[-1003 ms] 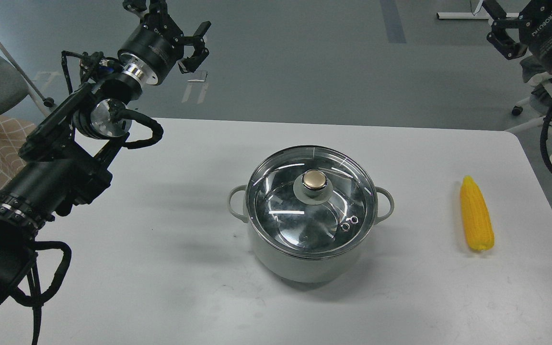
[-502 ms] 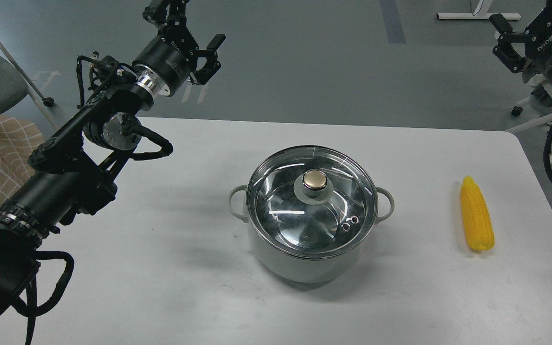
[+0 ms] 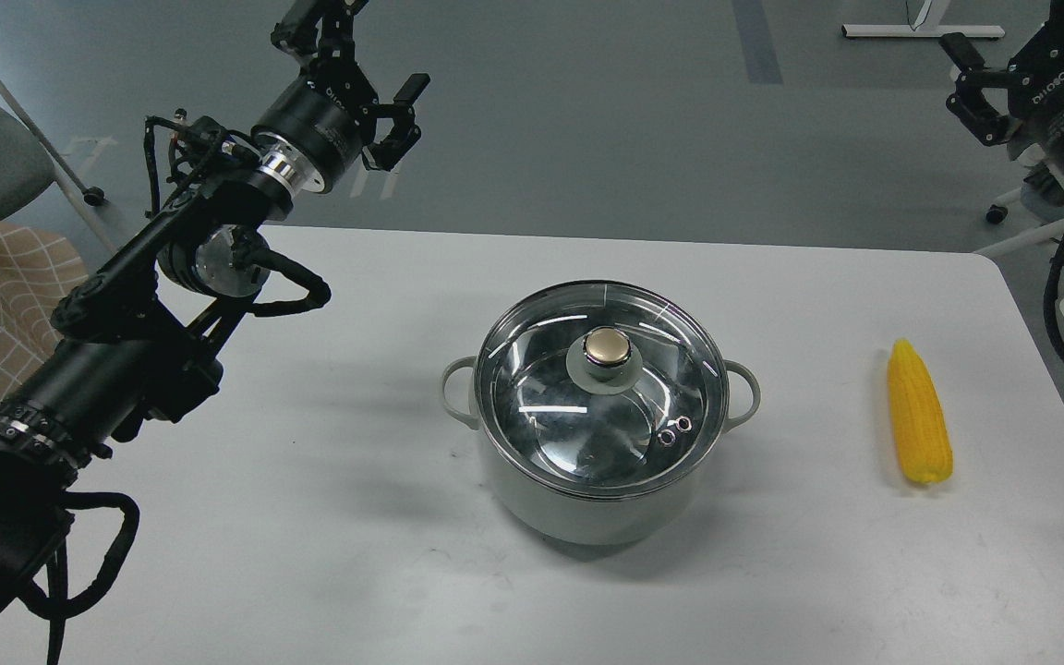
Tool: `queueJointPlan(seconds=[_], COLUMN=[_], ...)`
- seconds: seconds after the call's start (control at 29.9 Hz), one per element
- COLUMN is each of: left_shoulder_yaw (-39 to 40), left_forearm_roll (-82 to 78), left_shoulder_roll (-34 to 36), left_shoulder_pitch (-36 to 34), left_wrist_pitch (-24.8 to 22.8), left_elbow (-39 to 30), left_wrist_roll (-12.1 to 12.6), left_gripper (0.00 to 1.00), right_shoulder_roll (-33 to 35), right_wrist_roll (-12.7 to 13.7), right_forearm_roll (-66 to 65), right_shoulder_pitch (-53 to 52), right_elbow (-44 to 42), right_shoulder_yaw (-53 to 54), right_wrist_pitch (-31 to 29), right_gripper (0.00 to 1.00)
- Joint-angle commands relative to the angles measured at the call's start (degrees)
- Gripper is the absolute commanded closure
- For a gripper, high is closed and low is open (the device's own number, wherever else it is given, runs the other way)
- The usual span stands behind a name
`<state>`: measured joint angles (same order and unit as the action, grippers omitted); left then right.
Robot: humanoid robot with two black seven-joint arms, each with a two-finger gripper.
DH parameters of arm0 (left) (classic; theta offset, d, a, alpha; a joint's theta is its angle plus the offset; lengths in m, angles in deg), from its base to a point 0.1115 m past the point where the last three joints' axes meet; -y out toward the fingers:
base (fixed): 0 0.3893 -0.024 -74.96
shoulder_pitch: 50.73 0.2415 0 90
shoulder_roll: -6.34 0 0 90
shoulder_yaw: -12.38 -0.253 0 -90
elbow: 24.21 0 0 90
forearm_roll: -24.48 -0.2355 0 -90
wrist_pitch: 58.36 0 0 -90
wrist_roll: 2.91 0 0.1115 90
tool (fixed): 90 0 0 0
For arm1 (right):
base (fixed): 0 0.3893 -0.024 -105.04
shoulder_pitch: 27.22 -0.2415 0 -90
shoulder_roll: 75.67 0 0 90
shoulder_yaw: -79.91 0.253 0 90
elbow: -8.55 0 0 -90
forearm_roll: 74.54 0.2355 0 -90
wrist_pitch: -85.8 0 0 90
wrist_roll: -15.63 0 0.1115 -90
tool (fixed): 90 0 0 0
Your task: Open pot and put corn in
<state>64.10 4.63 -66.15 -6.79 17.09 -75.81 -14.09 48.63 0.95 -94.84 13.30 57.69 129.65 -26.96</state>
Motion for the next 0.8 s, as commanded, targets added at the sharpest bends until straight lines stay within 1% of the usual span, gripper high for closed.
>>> queueJointPlan(seconds=[0.0, 0.5, 0.77], left_shoulder_yaw=[0.0, -0.2, -0.3], left_forearm_roll=[0.0, -1.8, -4.2], left_shoulder_roll=[0.0, 0.6, 1.0], left_shoulder_pitch=[0.0, -0.1, -0.7], left_wrist_pitch=[0.3, 0.2, 0.1], left_elbow=[0.0, -1.3, -3.5], left_wrist_roll=[0.0, -0.1, -0.3], left_gripper=[0.02, 0.02, 0.02], right_shoulder_roll=[-0.2, 0.0, 0.2], right_wrist_roll=[0.0, 0.0, 0.0], right_forearm_roll=[0.0, 0.0, 0.0], right_shoulder_pitch=[0.0, 0.0, 0.0], right_elbow=[0.0, 0.0, 0.0], right_shoulder_yaw=[0.2, 0.5, 0.9], right_wrist_pitch=[0.0, 0.1, 0.1], right_gripper=[0.00, 0.00, 0.00])
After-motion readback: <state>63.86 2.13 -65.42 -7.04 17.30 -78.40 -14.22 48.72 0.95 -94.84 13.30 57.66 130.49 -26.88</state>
